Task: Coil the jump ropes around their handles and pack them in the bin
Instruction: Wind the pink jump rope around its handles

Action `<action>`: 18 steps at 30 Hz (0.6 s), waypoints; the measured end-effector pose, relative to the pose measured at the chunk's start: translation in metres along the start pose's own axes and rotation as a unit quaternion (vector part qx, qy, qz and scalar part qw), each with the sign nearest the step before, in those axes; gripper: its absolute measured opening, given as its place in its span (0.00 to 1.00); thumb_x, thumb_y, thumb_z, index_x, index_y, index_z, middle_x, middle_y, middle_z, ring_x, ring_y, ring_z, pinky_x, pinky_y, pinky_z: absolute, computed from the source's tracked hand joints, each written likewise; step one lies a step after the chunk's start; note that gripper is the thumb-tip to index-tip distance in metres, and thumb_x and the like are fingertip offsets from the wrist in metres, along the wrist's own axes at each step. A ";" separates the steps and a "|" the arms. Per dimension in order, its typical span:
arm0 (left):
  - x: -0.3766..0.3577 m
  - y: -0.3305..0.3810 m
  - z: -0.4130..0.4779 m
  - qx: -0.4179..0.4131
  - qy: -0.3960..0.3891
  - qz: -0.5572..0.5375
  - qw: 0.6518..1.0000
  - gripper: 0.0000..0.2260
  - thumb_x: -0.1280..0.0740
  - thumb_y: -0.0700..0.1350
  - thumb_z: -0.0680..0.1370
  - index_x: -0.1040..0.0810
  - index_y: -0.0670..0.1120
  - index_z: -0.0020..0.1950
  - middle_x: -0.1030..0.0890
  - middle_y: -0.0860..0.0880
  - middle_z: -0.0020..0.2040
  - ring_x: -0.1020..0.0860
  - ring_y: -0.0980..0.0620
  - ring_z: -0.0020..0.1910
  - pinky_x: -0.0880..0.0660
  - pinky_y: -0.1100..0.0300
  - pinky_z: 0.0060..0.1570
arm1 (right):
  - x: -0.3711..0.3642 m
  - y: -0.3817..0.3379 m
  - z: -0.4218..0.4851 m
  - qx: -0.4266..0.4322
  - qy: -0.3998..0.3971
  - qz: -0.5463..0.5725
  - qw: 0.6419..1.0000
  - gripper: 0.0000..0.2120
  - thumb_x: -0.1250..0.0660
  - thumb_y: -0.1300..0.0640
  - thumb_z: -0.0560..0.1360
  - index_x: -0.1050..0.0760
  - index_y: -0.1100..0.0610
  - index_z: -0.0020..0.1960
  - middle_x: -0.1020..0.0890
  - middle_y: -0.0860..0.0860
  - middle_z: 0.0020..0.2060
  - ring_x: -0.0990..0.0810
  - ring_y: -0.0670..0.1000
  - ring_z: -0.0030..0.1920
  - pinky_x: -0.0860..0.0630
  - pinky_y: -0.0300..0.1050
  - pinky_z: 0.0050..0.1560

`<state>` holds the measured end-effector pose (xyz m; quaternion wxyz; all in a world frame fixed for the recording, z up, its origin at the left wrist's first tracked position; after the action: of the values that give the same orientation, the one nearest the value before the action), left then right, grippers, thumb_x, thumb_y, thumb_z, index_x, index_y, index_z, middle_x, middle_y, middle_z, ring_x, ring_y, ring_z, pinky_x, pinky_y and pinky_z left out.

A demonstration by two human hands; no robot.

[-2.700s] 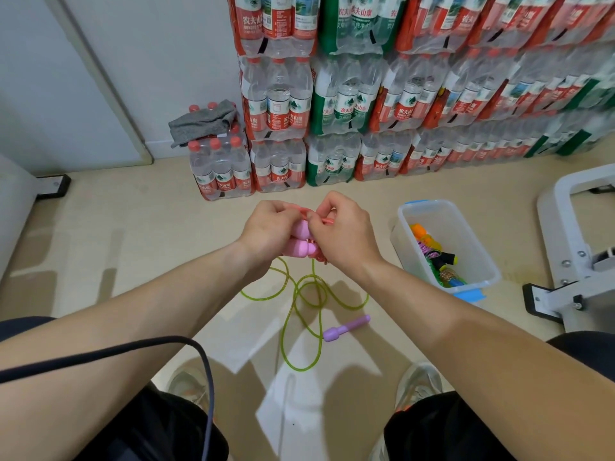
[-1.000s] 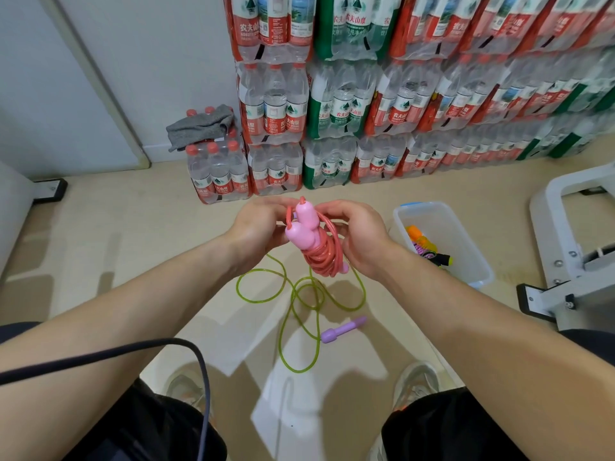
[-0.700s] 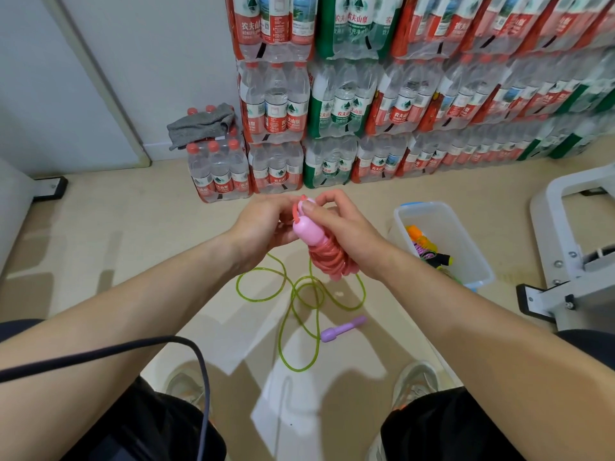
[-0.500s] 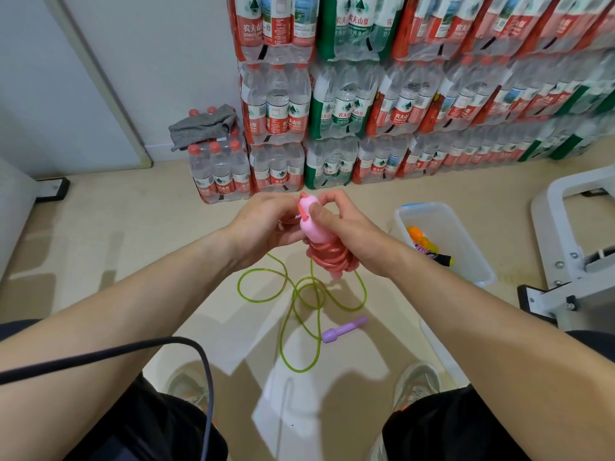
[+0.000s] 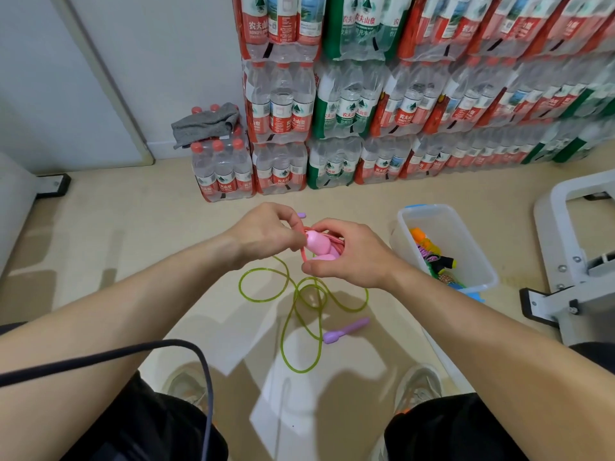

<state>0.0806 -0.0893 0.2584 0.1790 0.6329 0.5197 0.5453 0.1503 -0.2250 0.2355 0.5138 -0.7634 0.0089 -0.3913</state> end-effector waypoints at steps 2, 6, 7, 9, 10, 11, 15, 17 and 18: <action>0.000 -0.003 0.004 -0.009 0.011 0.012 1.000 0.02 0.29 0.38 0.71 0.17 0.42 0.42 0.18 0.54 0.55 0.26 0.65 0.57 0.24 0.61 0.48 | 0.001 0.003 0.000 0.002 0.004 -0.010 1.000 0.26 0.25 0.33 0.58 0.22 0.38 0.54 0.18 0.39 0.45 0.20 0.43 0.45 0.21 0.49 0.50; -0.003 0.001 0.007 -0.034 -0.002 0.009 0.999 0.02 0.29 0.38 0.73 0.17 0.41 0.43 0.22 0.55 0.40 0.25 0.78 0.43 0.32 0.70 0.33 | 0.003 0.008 0.001 0.005 0.007 -0.005 1.000 0.27 0.24 0.33 0.58 0.21 0.39 0.55 0.17 0.40 0.47 0.19 0.44 0.48 0.21 0.51 0.52; -0.004 0.001 0.008 -0.022 -0.009 -0.014 1.000 0.04 0.31 0.39 0.74 0.17 0.40 0.44 0.24 0.58 0.39 0.23 0.73 0.36 0.30 0.66 0.34 | 0.004 0.008 0.002 0.005 0.008 -0.008 1.000 0.28 0.24 0.33 0.58 0.22 0.39 0.56 0.17 0.40 0.48 0.19 0.44 0.48 0.21 0.52 0.53; -0.005 -0.003 0.006 0.019 -0.046 -0.073 0.996 0.07 0.34 0.42 0.77 0.19 0.41 0.44 0.25 0.60 0.34 0.27 0.62 0.29 0.27 0.59 0.38 | 0.004 0.008 -0.001 0.008 0.012 -0.012 1.000 0.28 0.23 0.34 0.59 0.22 0.39 0.57 0.17 0.39 0.49 0.19 0.43 0.50 0.20 0.52 0.54; -0.005 -0.003 0.005 0.025 -0.072 -0.091 0.993 0.08 0.34 0.44 0.79 0.19 0.42 0.44 0.24 0.60 0.31 0.29 0.61 0.29 0.26 0.57 0.38 | 0.004 0.008 -0.001 0.012 0.013 -0.012 1.000 0.28 0.23 0.34 0.59 0.23 0.39 0.57 0.17 0.39 0.49 0.19 0.43 0.50 0.20 0.52 0.54; -0.006 -0.002 0.004 0.022 -0.100 -0.100 0.990 0.10 0.33 0.46 0.81 0.18 0.43 0.44 0.23 0.61 0.30 0.28 0.61 0.32 0.25 0.57 0.39 | 0.005 0.009 -0.002 0.012 0.012 -0.011 1.000 0.28 0.23 0.34 0.59 0.23 0.39 0.57 0.17 0.39 0.49 0.19 0.44 0.50 0.20 0.52 0.54; -0.009 -0.005 0.004 0.007 -0.109 -0.097 0.989 0.09 0.28 0.46 0.78 0.16 0.40 0.49 0.19 0.62 0.33 0.29 0.68 0.58 0.25 0.62 0.35 | 0.008 0.012 -0.006 0.013 0.013 -0.062 0.998 0.28 0.26 0.29 0.58 0.26 0.36 0.56 0.18 0.41 0.46 0.19 0.46 0.47 0.20 0.53 0.50; -0.007 -0.007 0.007 0.008 -0.073 -0.079 0.994 0.09 0.25 0.46 0.75 0.15 0.40 0.46 0.16 0.56 0.39 0.22 0.68 0.50 0.29 0.61 0.33 | 0.009 0.010 -0.008 0.019 0.015 -0.107 0.994 0.29 0.29 0.28 0.58 0.28 0.36 0.55 0.19 0.41 0.45 0.20 0.47 0.46 0.21 0.52 0.47; -0.007 -0.008 0.008 0.006 -0.056 -0.071 0.996 0.09 0.24 0.46 0.74 0.15 0.39 0.44 0.17 0.55 0.44 0.20 0.67 0.36 0.32 0.60 0.32 | 0.009 0.009 -0.010 0.023 0.019 -0.128 0.991 0.29 0.29 0.28 0.58 0.28 0.36 0.55 0.19 0.40 0.45 0.21 0.47 0.46 0.22 0.50 0.47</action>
<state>0.0847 -0.0894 0.2462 0.2428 0.6248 0.5557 0.4918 0.1543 -0.2405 0.2357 0.4769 -0.7383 -0.0882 -0.4687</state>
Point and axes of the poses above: each hand's wrist, its own z-axis towards the middle knuckle, its own x-axis out of the back of the hand, y = z × x, the point moved 7 cm from there along z, towards the middle knuckle
